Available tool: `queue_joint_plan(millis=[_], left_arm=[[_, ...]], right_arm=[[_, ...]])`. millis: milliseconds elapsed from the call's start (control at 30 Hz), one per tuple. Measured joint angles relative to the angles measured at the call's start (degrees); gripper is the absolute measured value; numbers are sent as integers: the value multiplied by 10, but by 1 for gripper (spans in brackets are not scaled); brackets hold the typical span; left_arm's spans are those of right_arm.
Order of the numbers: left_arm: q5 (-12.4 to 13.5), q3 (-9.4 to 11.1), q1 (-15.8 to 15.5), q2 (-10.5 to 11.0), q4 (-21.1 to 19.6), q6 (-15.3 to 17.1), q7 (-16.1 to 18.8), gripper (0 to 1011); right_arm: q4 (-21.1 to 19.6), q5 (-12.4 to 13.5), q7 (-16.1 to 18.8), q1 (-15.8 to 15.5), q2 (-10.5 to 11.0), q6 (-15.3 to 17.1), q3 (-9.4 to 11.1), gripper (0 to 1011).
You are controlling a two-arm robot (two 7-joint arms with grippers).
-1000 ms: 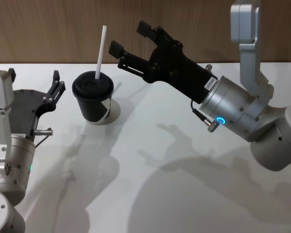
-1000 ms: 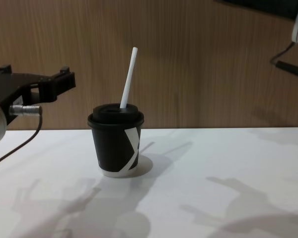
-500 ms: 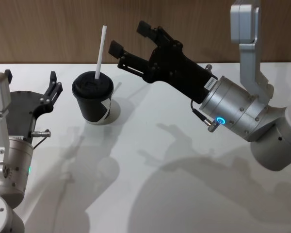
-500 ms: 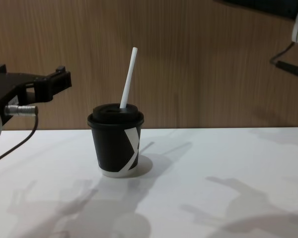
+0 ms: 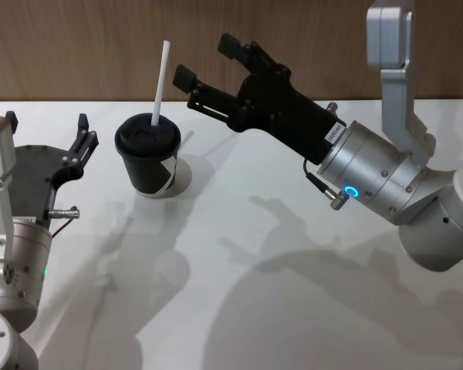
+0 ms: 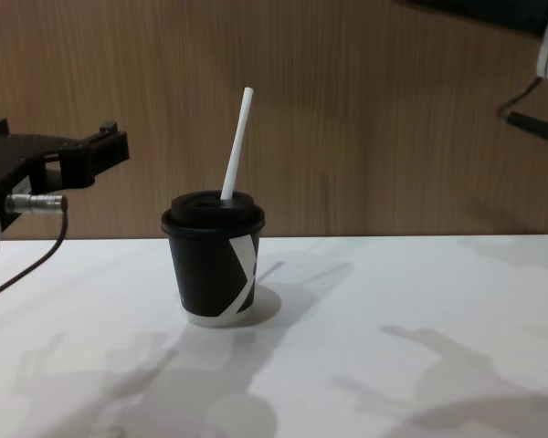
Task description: Pick up the straw with one hand, pass it to the other hand, and insert it into the cup.
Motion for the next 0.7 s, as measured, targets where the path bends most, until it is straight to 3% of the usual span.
queue_joint_plan(millis=[700], left_arm=[[0,0,1,0,-1,0,1,1003]], right_arm=[[0,0,0,0,0,0,0,1001]])
